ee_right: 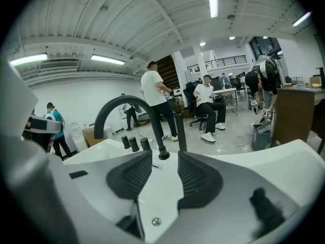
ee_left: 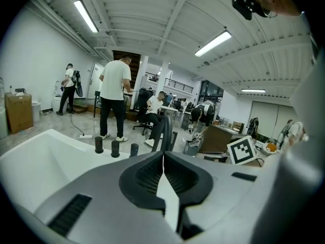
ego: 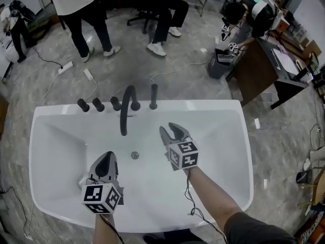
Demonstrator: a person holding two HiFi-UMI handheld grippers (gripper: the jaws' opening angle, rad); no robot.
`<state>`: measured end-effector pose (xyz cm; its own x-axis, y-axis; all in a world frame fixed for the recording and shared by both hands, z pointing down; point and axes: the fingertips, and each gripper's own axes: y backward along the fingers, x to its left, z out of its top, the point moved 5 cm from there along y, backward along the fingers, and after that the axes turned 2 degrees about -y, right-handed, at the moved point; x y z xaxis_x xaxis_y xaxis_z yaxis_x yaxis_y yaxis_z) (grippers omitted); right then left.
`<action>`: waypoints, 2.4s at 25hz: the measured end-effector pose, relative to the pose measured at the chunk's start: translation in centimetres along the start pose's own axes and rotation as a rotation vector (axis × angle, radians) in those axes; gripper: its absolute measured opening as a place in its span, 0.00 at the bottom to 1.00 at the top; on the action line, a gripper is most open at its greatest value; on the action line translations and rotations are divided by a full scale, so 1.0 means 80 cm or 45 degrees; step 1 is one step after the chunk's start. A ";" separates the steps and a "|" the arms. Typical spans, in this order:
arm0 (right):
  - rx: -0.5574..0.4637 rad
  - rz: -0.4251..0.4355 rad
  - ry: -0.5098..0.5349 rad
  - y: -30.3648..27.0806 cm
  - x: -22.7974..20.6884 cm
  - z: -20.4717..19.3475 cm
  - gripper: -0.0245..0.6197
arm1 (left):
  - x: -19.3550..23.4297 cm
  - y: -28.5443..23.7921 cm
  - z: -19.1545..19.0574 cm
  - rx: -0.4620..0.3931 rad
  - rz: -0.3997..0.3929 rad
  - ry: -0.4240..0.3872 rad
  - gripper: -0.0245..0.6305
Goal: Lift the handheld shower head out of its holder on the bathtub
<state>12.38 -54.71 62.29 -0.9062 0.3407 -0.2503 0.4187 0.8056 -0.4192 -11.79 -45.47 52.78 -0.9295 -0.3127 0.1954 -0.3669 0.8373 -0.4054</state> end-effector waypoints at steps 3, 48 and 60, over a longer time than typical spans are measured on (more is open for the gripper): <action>-0.009 -0.016 -0.012 -0.027 -0.011 -0.002 0.31 | 0.015 -0.013 -0.007 0.018 0.024 0.015 0.06; -0.053 -0.132 0.224 -0.218 -0.057 0.030 0.25 | 0.069 -0.073 -0.067 0.018 0.054 0.071 0.06; -0.199 -0.077 0.237 -0.092 -0.004 0.102 0.25 | 0.017 0.010 -0.025 -0.048 0.044 0.059 0.06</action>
<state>10.07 -64.68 58.34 -0.9306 0.3616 -0.0577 0.3624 0.8873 -0.2851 -13.26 -44.35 54.53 -0.9385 -0.2634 0.2232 -0.3324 0.8637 -0.3788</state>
